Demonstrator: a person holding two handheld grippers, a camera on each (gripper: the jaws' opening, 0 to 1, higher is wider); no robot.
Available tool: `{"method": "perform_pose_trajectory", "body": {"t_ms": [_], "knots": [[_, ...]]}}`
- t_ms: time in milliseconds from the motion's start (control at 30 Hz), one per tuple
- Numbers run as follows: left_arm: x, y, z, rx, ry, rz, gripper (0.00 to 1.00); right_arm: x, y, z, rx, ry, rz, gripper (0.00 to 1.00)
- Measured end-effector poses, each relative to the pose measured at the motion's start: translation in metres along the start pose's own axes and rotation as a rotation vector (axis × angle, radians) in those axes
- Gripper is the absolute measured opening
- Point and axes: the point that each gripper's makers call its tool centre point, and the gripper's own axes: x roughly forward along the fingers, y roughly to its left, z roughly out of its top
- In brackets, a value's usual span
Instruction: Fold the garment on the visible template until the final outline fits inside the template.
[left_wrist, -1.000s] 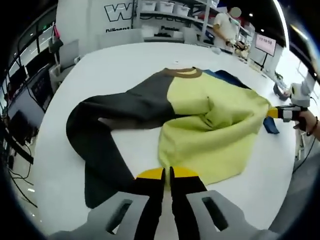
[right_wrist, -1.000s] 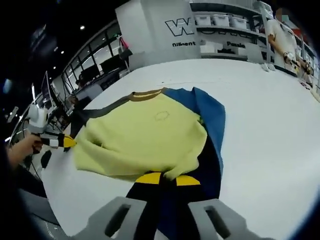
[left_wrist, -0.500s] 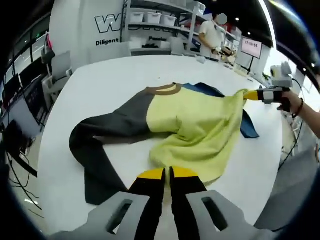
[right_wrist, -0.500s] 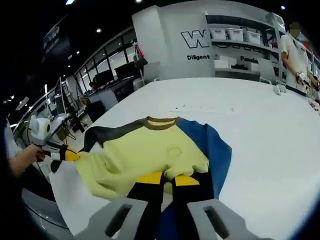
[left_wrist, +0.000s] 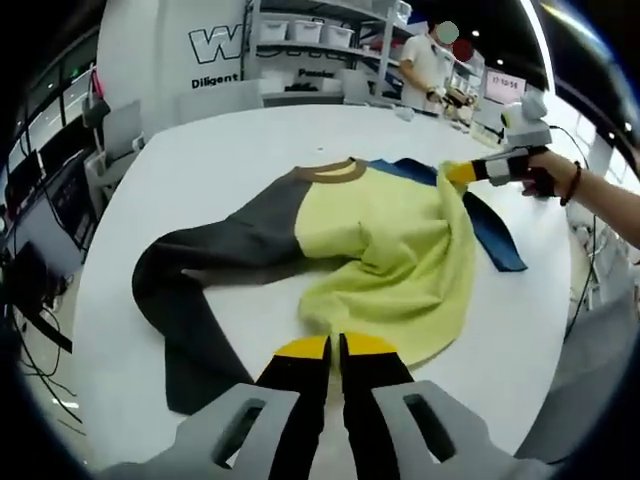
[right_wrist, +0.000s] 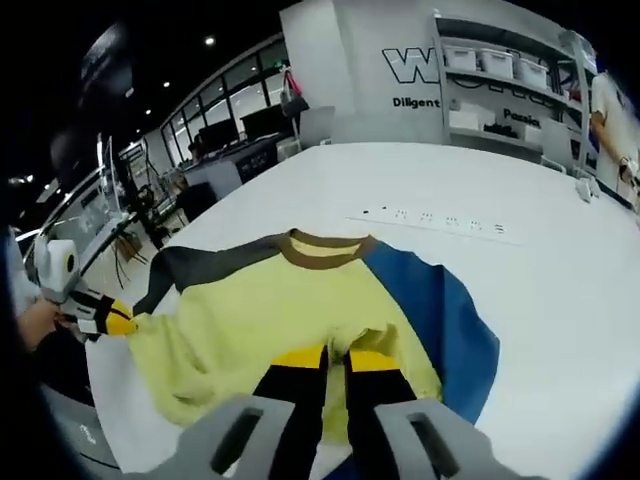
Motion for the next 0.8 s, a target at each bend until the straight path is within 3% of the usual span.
{"method": "perform_pose_trajectory", "body": {"t_ms": [200,333,533,667,800], "knots": [[0.003,0.002,0.000,-0.007,0.001,0.005,0.06,0.020,-0.008,-0.011,0.008,0.040,-0.006,0.00],[0.005,0.003,0.000,-0.012,-0.001,0.009,0.06,0.025,-0.011,-0.021,0.013,0.067,-0.006,0.09],[0.006,0.004,0.001,-0.021,-0.004,0.018,0.06,0.002,-0.008,-0.021,0.003,0.052,-0.010,0.22],[0.006,0.004,-0.001,-0.031,-0.004,0.023,0.06,-0.012,-0.007,-0.043,-0.003,0.076,-0.021,0.23],[0.007,0.003,-0.003,-0.034,0.001,0.027,0.06,-0.007,-0.007,-0.066,-0.003,0.132,-0.014,0.22]]}}
